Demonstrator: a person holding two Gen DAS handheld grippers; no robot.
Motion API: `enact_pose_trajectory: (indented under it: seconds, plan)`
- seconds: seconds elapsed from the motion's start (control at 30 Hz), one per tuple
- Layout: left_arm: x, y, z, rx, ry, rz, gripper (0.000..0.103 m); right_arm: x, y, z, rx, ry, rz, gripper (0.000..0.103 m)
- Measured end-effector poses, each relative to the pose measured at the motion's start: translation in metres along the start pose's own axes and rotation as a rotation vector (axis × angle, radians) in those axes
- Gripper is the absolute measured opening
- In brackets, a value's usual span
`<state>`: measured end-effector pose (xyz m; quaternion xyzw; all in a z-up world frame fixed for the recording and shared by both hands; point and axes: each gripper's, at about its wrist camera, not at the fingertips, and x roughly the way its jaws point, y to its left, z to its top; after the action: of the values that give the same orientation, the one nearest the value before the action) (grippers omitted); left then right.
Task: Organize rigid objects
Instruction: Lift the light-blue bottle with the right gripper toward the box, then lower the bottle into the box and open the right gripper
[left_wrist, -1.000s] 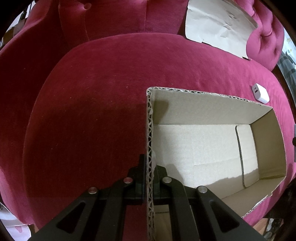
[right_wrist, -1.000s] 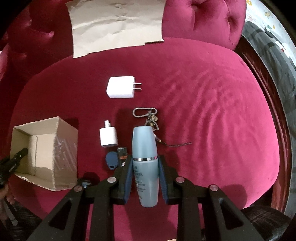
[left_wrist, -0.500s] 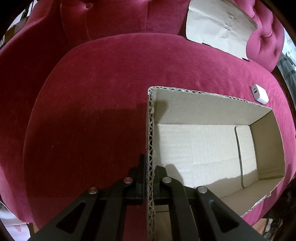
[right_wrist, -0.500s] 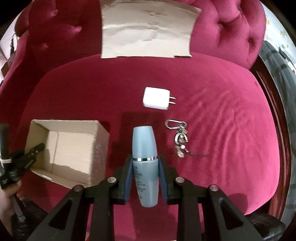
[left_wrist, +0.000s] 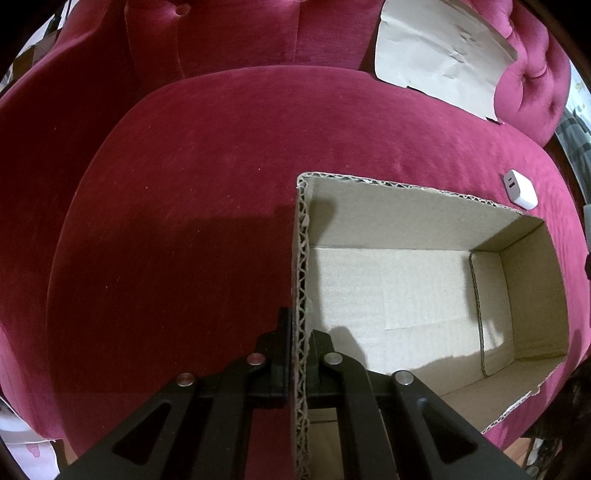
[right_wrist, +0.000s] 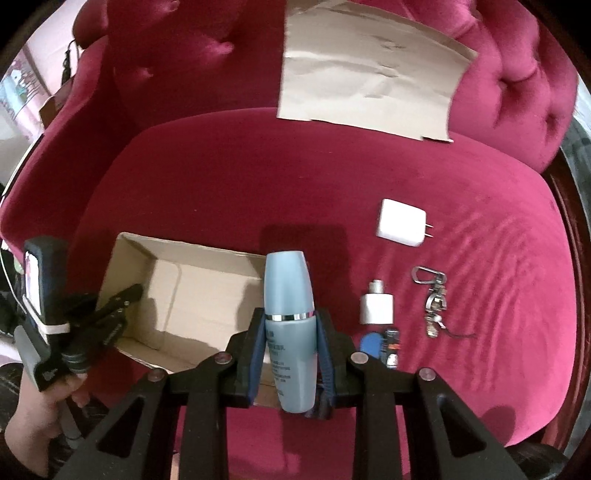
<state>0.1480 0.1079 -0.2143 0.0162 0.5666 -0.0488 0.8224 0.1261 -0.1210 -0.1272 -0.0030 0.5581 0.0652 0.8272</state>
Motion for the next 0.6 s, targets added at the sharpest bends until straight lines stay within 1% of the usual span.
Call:
enact_pose_trajectory:
  seconds: [0.23,0.6]
  plan:
    - [0.000,0.001,0.000,0.000,0.000,-0.001,0.003,0.013,0.031,0.002,-0.040,0.014,0.036,0.028]
    - [0.000,0.000,0.000,0.001,0.001,-0.001,0.003,0.036,0.059,0.005,-0.060,0.017,0.108,0.028]
